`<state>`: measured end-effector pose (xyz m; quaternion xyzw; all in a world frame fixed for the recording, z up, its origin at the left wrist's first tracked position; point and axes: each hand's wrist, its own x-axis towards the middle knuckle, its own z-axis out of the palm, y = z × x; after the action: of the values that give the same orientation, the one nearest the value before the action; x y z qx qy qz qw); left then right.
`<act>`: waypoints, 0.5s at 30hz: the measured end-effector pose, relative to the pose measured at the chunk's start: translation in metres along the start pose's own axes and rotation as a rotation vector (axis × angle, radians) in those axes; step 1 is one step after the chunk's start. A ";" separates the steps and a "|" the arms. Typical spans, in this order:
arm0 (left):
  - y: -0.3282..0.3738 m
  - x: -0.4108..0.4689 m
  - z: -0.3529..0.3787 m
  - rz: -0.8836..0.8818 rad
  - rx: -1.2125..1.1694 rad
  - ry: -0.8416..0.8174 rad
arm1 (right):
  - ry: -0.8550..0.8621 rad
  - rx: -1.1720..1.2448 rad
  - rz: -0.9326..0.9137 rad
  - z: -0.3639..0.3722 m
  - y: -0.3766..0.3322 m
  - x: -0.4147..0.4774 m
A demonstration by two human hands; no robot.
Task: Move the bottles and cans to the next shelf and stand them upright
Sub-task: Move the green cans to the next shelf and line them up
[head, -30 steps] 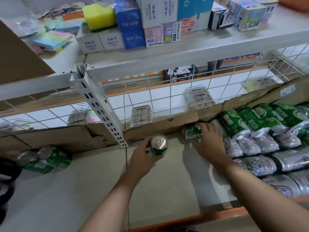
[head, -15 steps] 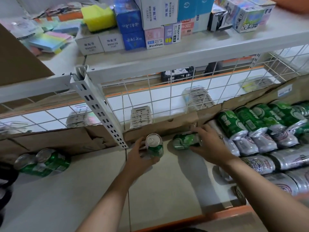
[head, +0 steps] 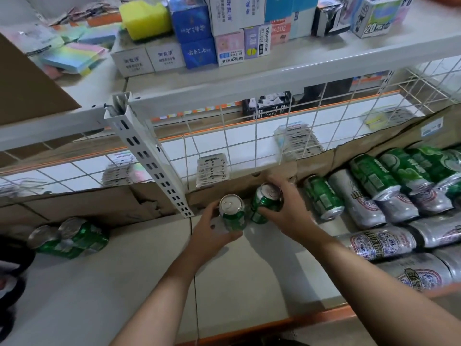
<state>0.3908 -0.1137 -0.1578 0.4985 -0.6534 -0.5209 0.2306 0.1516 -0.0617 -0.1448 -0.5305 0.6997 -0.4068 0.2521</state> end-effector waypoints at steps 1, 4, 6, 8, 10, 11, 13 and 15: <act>0.000 0.000 0.002 -0.004 -0.005 0.012 | -0.024 -0.011 0.001 0.001 0.000 0.000; 0.000 0.002 0.005 -0.001 -0.008 0.026 | -0.080 0.049 -0.011 0.007 -0.004 -0.002; 0.002 0.002 0.005 -0.003 -0.010 0.035 | -0.099 0.068 -0.026 0.010 -0.010 -0.003; 0.004 0.002 0.004 -0.003 -0.002 0.037 | -0.133 0.068 -0.012 0.013 -0.011 -0.005; 0.004 0.002 0.004 0.002 -0.011 0.035 | -0.149 0.059 0.022 0.014 -0.011 -0.006; 0.005 0.002 0.004 0.003 -0.014 0.040 | -0.151 0.041 0.035 0.015 -0.011 -0.006; 0.005 0.003 0.004 0.004 -0.031 0.047 | -0.156 -0.020 0.034 0.017 -0.011 -0.007; 0.004 0.003 0.004 -0.002 -0.048 0.052 | -0.144 -0.051 0.027 0.018 -0.011 -0.007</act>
<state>0.3842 -0.1147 -0.1561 0.5068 -0.6342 -0.5235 0.2587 0.1738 -0.0621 -0.1456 -0.5553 0.6969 -0.3461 0.2936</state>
